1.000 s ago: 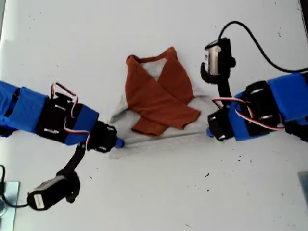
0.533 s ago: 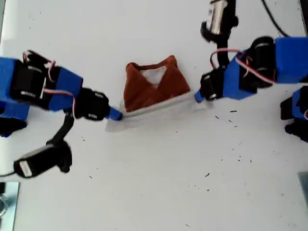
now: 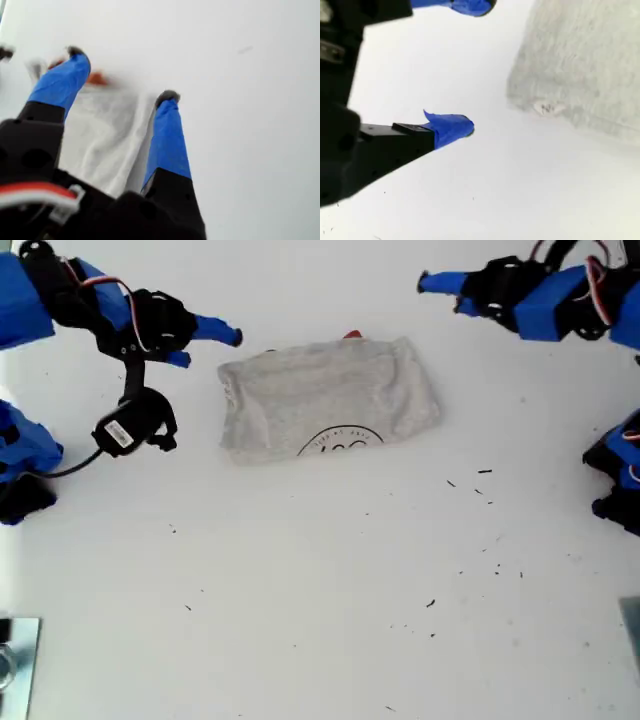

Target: Fold t shirt

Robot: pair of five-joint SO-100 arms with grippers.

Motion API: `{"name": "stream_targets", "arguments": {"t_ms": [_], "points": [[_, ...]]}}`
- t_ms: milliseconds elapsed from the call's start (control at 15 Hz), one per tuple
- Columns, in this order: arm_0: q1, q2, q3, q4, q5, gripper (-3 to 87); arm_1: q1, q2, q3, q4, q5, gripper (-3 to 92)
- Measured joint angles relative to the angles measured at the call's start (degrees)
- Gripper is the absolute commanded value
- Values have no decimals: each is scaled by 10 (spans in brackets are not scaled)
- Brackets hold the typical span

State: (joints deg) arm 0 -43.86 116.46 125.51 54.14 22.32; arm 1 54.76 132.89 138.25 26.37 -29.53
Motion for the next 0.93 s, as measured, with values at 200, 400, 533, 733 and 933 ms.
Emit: {"name": "stream_targets", "arguments": {"t_ms": [200, 400, 533, 733, 933], "points": [[-43, 152, 108, -2, -25, 272, 71, 189, 76, 77, -11, 289], [68, 350, 247, -6, -69, 95, 3, 437, 209, 234, -27, 275], [207, 463, 348, -32, -163, 43, -69, 628, 316, 351, -6, 279], [332, 675, 549, -50, -275, 1, -183, 666, 359, 452, 62, 240], [367, 875, 596, 43, -301, 157, -230, 669, 362, 492, 65, 234]]}}
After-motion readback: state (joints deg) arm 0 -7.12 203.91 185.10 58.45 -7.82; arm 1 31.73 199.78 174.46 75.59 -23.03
